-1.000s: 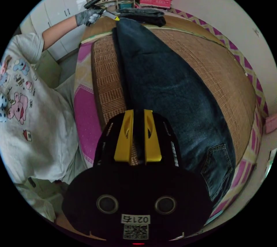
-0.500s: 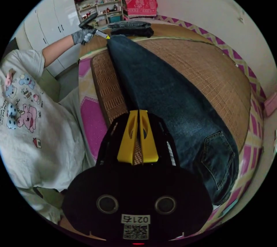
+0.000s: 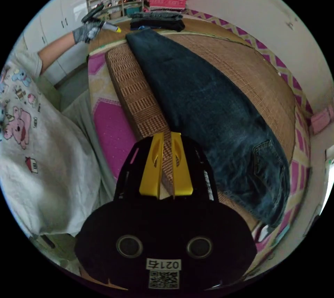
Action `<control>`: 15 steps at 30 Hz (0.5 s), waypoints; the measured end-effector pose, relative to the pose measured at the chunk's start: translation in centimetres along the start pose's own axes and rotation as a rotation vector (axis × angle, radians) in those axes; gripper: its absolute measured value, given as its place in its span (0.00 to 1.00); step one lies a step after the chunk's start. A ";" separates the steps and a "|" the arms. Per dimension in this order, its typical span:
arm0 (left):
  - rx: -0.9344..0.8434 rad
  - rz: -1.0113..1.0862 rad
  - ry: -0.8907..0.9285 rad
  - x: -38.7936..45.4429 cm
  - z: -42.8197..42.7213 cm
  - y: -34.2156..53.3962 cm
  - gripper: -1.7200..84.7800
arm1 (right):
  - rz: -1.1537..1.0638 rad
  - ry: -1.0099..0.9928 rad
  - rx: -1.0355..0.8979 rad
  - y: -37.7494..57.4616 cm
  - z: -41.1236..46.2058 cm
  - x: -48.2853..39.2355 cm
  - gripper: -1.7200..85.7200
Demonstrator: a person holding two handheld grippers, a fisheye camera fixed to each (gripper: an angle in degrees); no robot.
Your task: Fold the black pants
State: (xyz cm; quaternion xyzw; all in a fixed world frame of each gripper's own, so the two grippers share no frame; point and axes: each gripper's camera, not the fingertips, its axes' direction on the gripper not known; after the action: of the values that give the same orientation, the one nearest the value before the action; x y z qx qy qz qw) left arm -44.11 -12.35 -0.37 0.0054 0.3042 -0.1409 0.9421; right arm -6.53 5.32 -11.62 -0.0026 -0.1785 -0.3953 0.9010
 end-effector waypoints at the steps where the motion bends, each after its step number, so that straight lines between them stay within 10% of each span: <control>1: 0.003 -0.050 0.068 -0.3 0.4 0.7 0.07 | 0.021 -0.015 0.015 0.4 -0.3 0.2 0.07; 15: 0.132 -0.582 0.450 -5.4 8.8 5.5 0.07 | 0.214 -0.076 0.158 10.6 -4.6 -0.8 0.06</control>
State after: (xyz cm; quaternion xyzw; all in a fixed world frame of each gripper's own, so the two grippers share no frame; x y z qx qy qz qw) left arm -41.77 -6.55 9.50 0.0102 0.4827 -0.4172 0.7700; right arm 2.01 12.56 -14.71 0.0345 -0.2420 -0.2811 0.9280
